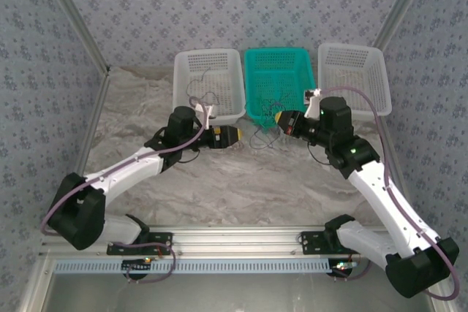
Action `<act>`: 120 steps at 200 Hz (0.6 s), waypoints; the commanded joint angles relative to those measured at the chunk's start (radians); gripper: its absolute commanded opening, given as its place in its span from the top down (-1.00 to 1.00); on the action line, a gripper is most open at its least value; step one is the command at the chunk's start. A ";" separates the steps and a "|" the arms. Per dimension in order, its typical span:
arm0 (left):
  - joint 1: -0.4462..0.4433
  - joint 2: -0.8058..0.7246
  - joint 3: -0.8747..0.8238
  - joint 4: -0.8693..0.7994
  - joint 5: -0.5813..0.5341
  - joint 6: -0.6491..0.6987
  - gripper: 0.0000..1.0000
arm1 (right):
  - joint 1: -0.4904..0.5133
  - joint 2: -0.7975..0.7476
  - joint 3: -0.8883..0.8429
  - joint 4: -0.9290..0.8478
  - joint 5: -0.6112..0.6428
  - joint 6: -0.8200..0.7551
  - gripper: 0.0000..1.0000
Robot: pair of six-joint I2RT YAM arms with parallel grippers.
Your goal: Untangle the cables
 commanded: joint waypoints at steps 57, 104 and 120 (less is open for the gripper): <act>-0.009 0.188 0.105 0.172 0.140 0.009 -0.74 | -0.011 0.047 0.086 0.088 -0.070 0.066 1.00; -0.030 0.261 0.172 0.224 0.184 0.026 -0.92 | -0.010 0.053 0.110 0.093 -0.074 0.081 1.00; -0.034 0.290 0.193 0.255 0.181 0.009 -0.93 | -0.008 0.052 0.109 0.101 -0.075 0.092 1.00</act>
